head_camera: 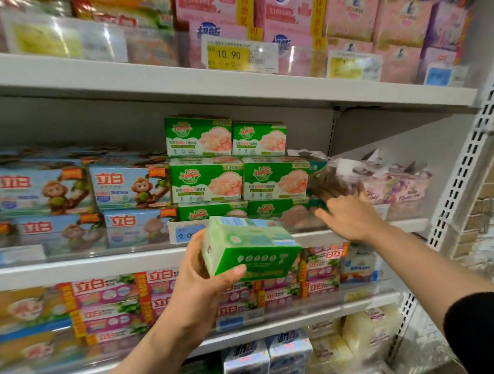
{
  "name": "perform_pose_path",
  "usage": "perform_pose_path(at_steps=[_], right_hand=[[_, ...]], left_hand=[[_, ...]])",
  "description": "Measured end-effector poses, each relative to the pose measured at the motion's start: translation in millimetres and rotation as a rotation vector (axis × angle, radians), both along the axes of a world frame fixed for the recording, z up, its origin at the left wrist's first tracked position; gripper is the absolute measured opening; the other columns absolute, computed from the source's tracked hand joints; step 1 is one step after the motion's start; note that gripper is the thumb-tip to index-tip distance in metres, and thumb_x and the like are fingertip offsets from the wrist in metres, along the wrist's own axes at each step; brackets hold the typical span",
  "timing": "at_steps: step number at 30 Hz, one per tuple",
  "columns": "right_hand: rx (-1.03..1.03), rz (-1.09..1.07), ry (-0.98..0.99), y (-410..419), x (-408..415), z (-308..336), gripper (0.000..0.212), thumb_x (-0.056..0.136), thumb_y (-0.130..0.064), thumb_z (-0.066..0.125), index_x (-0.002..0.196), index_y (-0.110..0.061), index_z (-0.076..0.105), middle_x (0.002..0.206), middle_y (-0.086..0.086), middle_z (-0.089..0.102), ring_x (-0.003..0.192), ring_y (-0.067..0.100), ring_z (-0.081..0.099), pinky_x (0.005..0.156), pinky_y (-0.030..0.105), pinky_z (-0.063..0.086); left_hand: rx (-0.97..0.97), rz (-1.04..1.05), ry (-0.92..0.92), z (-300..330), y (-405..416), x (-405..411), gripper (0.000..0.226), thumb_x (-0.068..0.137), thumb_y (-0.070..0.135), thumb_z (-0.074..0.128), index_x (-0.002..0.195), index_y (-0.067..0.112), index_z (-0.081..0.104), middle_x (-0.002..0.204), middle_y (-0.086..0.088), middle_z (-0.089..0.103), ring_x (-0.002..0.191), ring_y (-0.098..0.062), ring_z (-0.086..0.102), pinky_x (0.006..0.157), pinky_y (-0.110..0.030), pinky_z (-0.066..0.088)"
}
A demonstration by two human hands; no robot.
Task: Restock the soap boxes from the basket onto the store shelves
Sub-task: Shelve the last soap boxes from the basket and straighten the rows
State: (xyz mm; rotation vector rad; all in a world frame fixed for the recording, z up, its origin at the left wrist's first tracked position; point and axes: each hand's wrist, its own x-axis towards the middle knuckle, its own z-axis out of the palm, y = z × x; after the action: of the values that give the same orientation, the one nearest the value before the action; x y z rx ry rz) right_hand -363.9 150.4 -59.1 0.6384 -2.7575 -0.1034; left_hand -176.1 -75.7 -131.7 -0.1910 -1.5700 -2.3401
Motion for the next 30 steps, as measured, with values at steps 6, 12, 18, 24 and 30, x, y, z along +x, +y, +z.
perform_pose_path(at_steps=[6,12,18,24,30], right_hand=[[-0.292,0.027,0.049,-5.7,28.9,-19.6,0.056,0.095,-0.050,0.046,0.138,-0.014,0.040,0.139,0.007,0.046,0.131,0.025,0.039,0.112,0.054,0.024],[-1.030,0.539,-0.338,-30.7,97.9,10.4,0.027,0.082,-0.021,0.073,0.108,-0.017,0.067,0.105,0.001,0.070,0.103,0.019,0.064,0.083,0.018,0.049],[-0.781,0.589,-0.721,-81.7,146.8,12.1,0.095,0.067,-0.039,0.083,0.146,-0.035,0.030,0.144,-0.009,0.038,0.133,0.006,0.034,0.106,0.024,0.034],[-0.759,0.609,-0.646,-125.9,184.3,14.8,0.119,0.049,-0.034,0.088,0.149,-0.028,0.025,0.138,-0.015,0.036,0.128,0.005,0.039,0.099,0.019,0.042],[-1.329,0.560,-0.916,-156.3,213.2,-5.4,0.044,0.065,0.010,0.076,0.101,-0.013,0.063,0.099,0.003,0.073,0.091,0.015,0.069,0.079,0.028,0.057]], left_hand=[[0.104,0.147,-0.134,34.8,3.7,31.2,0.061,0.078,0.027,0.071,0.129,0.003,0.050,0.113,-0.013,0.070,0.102,-0.026,0.069,0.086,-0.044,0.057],[0.446,0.210,-0.372,53.7,-3.5,45.2,0.026,0.085,0.040,0.068,0.097,0.017,0.065,0.078,-0.006,0.075,0.086,-0.024,0.068,0.065,-0.037,0.060],[0.360,0.176,-0.403,54.5,-18.5,73.1,0.027,0.087,0.041,0.062,0.093,0.015,0.066,0.071,-0.006,0.074,0.072,-0.022,0.071,0.064,-0.035,0.058],[0.279,0.159,-0.394,61.5,-42.1,116.0,0.040,0.084,0.043,0.066,0.111,0.013,0.067,0.101,-0.015,0.074,0.096,-0.033,0.070,0.069,-0.040,0.059],[0.475,0.029,-0.336,66.8,-54.4,124.2,0.055,0.092,0.054,0.047,0.123,0.012,0.064,0.121,-0.014,0.067,0.093,-0.029,0.066,0.067,-0.032,0.057]])
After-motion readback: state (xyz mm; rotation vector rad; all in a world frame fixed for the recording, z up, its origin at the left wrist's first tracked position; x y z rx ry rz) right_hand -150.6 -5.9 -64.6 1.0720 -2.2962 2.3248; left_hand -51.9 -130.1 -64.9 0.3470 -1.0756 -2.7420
